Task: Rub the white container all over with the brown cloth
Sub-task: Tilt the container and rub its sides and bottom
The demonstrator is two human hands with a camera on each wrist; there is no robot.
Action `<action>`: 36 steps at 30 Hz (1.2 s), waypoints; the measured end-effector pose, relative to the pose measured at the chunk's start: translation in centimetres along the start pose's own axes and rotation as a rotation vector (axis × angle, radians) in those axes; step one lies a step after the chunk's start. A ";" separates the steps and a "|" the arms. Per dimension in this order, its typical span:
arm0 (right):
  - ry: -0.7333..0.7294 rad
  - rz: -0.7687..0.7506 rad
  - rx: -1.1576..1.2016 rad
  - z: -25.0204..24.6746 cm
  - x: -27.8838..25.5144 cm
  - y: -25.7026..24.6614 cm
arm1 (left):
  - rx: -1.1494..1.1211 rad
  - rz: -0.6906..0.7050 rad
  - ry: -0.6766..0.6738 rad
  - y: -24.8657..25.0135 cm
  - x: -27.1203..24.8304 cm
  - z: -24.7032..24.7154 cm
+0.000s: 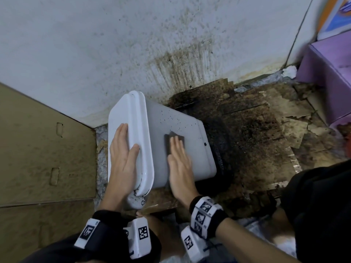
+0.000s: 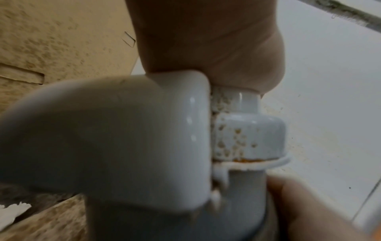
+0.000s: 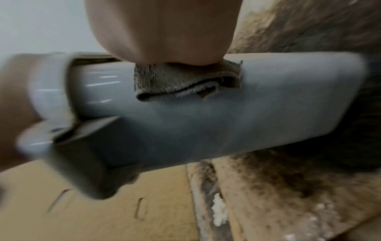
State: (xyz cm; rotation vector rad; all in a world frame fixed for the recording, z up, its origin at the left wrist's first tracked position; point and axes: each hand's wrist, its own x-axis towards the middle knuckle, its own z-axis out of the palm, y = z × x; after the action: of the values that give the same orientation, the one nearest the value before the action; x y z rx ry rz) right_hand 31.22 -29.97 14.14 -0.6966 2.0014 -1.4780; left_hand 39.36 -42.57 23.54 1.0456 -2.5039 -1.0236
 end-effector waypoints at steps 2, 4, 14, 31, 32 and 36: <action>-0.020 -0.111 0.013 0.9 -0.9 -2.1 | 0.000 -0.013 -0.006 -0.2 0.0 -0.1; -0.031 -0.186 -0.001 0.7 -1.0 -1.8 | -0.010 -0.015 -0.007 -0.3 -0.2 -0.3; 0.060 0.050 -0.120 -3.0 1.8 12.2 | -0.055 -0.025 -0.015 -0.4 -0.5 -0.8; -0.036 -0.217 -0.070 0.4 -1.0 -0.8 | -0.009 0.004 0.011 -0.7 -0.2 -0.5; -0.062 -0.243 -0.097 -0.2 -0.7 0.3 | -0.007 0.008 0.013 -0.7 -0.2 -0.5; -0.041 -0.176 -0.113 -2.3 0.3 6.3 | -0.021 0.008 0.003 -0.7 -0.3 -0.5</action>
State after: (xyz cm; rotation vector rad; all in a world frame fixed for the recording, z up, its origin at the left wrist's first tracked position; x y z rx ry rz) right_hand 28.85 -26.98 8.61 -0.9642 2.0485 -1.4444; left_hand 40.18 -43.00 23.45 1.0301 -2.4876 -1.0430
